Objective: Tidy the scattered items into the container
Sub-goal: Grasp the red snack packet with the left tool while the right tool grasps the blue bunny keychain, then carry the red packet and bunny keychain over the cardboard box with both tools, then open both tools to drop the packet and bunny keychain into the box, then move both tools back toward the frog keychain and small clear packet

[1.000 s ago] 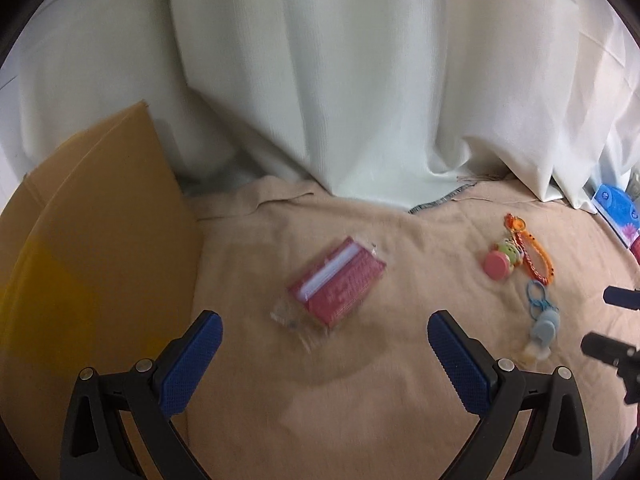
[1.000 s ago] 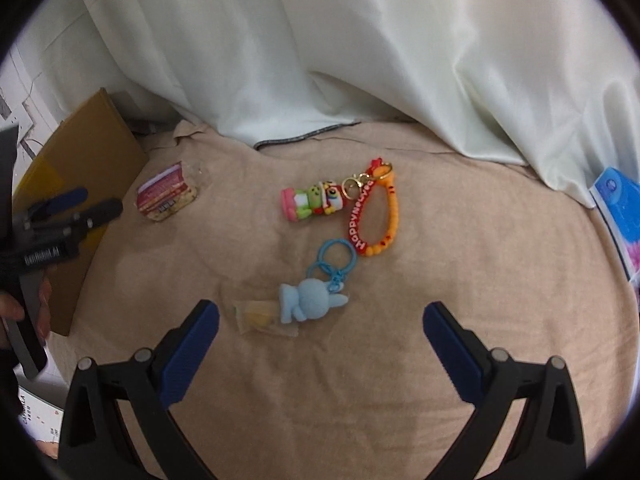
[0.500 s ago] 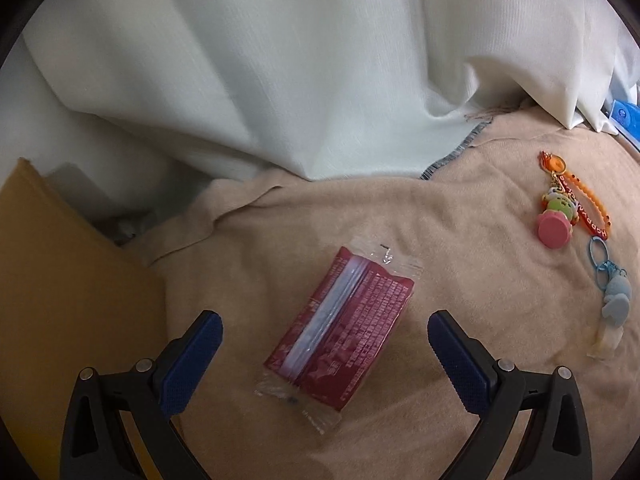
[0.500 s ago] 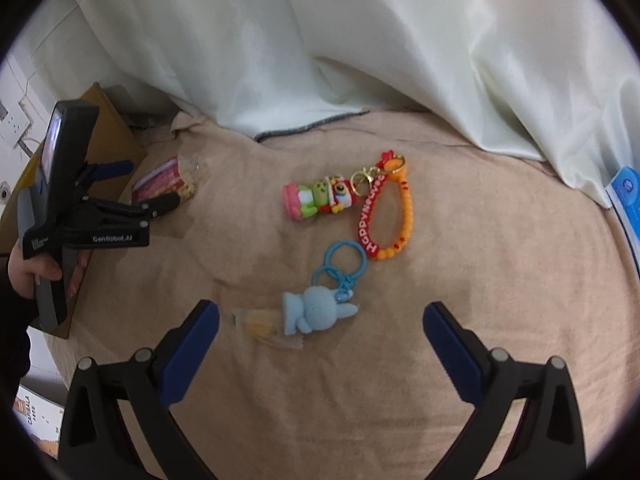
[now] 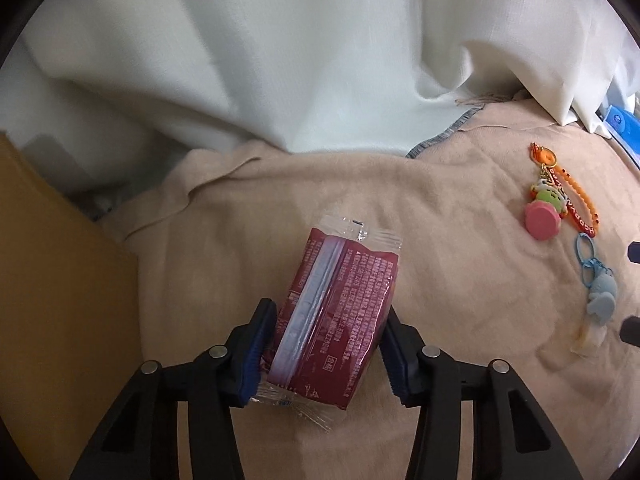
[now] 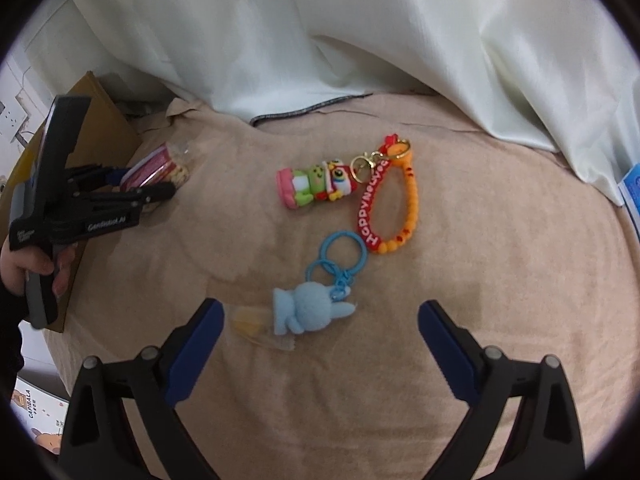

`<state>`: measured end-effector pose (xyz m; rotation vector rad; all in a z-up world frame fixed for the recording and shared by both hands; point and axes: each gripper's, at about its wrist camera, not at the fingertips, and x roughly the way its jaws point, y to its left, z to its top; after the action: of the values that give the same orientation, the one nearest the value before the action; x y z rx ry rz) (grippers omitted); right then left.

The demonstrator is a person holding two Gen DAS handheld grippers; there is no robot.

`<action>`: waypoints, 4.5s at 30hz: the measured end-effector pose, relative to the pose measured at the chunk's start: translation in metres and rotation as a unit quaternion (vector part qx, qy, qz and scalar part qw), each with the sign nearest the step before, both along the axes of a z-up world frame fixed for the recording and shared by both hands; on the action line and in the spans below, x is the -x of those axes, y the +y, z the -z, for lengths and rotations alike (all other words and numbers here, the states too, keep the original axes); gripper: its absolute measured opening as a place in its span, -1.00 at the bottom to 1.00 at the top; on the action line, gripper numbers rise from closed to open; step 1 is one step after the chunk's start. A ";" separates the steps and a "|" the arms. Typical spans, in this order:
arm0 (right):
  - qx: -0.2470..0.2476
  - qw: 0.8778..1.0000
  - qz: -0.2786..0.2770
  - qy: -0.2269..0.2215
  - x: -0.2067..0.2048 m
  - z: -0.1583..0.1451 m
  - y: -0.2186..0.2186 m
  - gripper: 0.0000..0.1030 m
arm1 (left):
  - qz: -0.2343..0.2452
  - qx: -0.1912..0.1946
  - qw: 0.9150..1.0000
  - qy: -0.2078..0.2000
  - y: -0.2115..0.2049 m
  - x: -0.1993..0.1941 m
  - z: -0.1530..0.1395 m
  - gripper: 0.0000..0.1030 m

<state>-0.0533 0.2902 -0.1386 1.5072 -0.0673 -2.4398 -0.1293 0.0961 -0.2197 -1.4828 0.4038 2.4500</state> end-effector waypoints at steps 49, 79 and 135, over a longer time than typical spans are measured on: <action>0.037 0.991 -0.042 0.125 -0.027 -0.157 -0.044 -0.04 | -0.114 -0.109 0.986 0.059 -0.047 -0.113 -0.157 -0.02; 0.064 0.946 -0.278 0.151 0.038 -0.202 -0.378 -0.04 | -0.306 -0.086 0.941 0.119 -0.305 -0.130 -0.211 -0.02; 0.013 0.972 -0.045 0.229 0.029 -0.238 -0.111 1.00 | -0.211 -0.108 0.965 0.110 -0.180 -0.099 -0.233 0.92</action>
<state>-0.0818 0.1793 0.0991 0.8813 0.0587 -2.6309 -0.0300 -0.0836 0.0136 -1.3161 -0.1606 2.8872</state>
